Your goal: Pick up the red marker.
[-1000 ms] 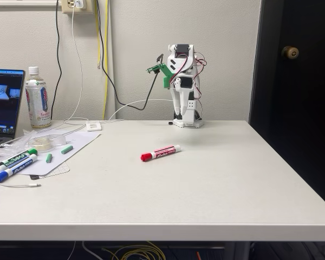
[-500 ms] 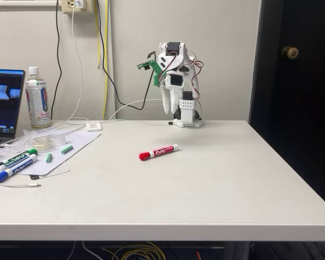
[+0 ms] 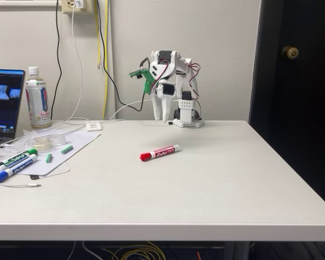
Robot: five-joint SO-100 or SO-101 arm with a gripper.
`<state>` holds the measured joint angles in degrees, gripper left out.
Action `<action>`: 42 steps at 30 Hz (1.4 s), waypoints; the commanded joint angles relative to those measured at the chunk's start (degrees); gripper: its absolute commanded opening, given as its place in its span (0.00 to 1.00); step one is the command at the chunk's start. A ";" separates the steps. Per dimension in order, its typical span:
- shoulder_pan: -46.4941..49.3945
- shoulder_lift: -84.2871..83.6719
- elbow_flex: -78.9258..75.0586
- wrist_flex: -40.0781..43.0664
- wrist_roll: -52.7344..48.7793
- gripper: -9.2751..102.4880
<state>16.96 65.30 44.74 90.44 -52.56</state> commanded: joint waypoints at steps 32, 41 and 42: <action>3.16 -11.51 -2.55 -4.75 -17.05 0.28; 2.46 -15.38 -2.55 -5.10 -15.38 0.30; 2.29 -15.64 -2.55 -5.10 -15.21 0.30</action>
<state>20.04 49.13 44.65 85.52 -68.38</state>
